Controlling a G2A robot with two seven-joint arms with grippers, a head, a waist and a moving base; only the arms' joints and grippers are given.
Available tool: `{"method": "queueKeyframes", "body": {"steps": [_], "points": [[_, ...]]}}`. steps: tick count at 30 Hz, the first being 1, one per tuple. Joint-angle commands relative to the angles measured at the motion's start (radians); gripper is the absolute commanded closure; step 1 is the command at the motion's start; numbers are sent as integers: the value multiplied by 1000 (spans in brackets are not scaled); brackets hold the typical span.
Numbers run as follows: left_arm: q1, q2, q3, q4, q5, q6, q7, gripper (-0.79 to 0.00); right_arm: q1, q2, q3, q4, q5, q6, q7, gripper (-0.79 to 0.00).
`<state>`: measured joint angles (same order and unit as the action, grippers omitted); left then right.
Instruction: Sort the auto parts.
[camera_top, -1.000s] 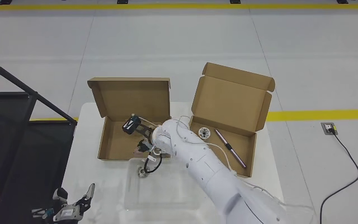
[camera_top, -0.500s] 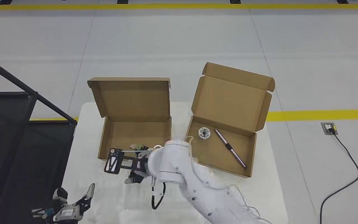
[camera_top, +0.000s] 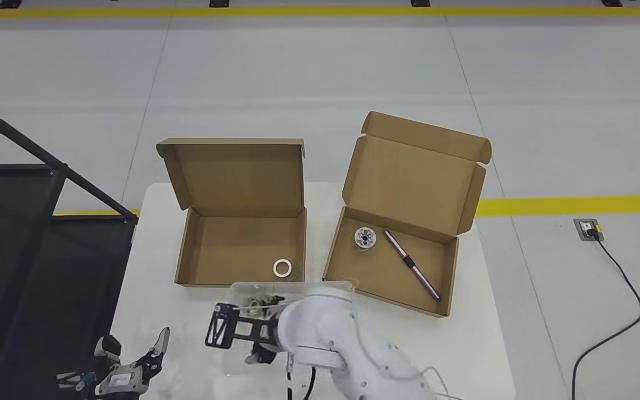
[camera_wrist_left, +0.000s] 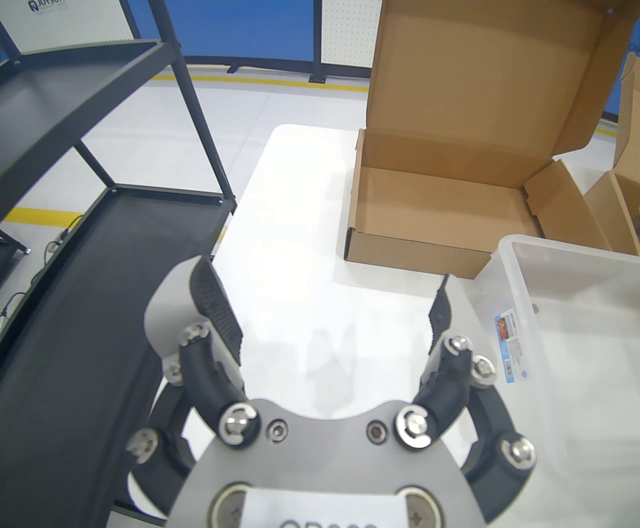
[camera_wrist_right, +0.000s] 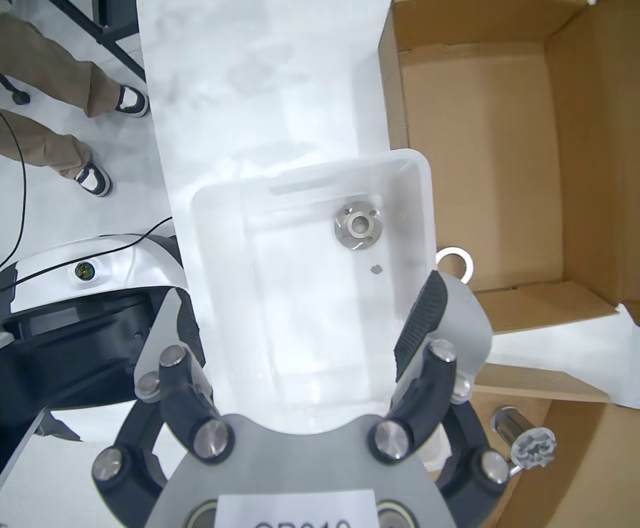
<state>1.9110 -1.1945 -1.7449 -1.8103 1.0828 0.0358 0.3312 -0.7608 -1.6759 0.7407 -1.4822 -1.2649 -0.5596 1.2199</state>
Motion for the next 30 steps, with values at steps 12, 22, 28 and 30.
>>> {"method": "queueKeyframes", "body": {"steps": [12, 22, 28, 30], "points": [[0, 0, 0, 0, 0, 0, 0, -785, 205, -90, -131, 460, 54, 86, -210, -785], [0, 0, 0, 0, 0, 0, 0, -785, 287, -168, -208, 703, 60, 145, -344, -785], [0, 0, 0, 0, 0, 0, 0, -785, 320, -215, -244, 820, 62, 158, -394, -739], [0, 0, 0, 0, 0, 0, 0, -785, 330, -230, -252, 854, 63, 161, -409, -690]]}}
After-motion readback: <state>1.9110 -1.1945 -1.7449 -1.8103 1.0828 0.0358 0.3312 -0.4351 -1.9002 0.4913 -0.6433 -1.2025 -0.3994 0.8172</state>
